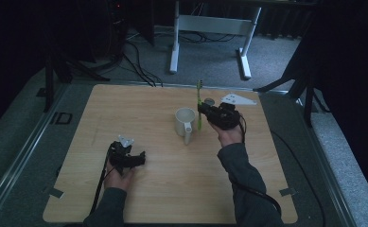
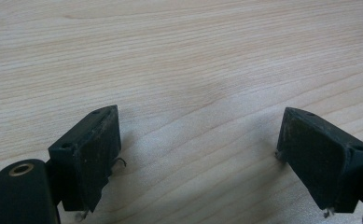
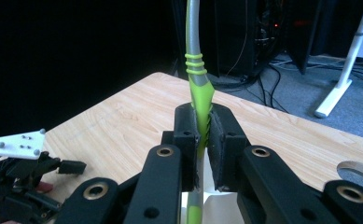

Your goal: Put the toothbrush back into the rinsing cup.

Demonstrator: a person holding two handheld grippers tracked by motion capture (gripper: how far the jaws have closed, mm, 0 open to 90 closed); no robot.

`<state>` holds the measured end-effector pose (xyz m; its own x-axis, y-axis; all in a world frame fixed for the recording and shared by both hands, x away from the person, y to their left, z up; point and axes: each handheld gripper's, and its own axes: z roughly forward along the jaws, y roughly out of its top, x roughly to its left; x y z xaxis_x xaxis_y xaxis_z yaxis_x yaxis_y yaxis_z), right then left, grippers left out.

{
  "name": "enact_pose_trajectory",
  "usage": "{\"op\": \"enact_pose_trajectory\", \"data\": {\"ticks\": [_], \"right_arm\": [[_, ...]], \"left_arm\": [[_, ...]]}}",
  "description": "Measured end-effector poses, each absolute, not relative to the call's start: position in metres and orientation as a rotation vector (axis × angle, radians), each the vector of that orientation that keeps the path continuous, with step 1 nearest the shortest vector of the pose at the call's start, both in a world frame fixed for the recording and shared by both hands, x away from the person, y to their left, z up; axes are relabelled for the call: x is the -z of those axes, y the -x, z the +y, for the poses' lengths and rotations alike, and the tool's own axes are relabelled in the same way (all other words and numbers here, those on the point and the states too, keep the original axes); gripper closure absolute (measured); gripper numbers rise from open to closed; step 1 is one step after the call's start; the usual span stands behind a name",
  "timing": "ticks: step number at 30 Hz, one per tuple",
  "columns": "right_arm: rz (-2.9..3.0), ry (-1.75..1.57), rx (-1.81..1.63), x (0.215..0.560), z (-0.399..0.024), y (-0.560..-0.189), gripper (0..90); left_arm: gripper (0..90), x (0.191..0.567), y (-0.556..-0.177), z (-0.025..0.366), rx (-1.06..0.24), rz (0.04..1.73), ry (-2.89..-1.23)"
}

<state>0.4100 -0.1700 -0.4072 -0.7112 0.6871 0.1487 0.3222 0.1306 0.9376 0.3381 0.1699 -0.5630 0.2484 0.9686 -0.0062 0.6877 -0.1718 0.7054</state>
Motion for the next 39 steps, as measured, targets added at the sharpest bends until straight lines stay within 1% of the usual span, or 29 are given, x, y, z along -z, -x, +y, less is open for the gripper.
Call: {"op": "enact_pose_trajectory", "data": {"ticks": [18,39], "right_arm": [[2.042,-0.983,-1.632,0.408,-0.164,-0.410,82.1],[2.032,-0.977,-1.649,0.417,-0.152,-0.415,81.9]], "left_arm": [[14.0,0.563,-0.338,0.170,-0.614,1.504,-1.933],[14.0,0.563,-0.338,0.170,-0.613,1.505,-1.933]]}}
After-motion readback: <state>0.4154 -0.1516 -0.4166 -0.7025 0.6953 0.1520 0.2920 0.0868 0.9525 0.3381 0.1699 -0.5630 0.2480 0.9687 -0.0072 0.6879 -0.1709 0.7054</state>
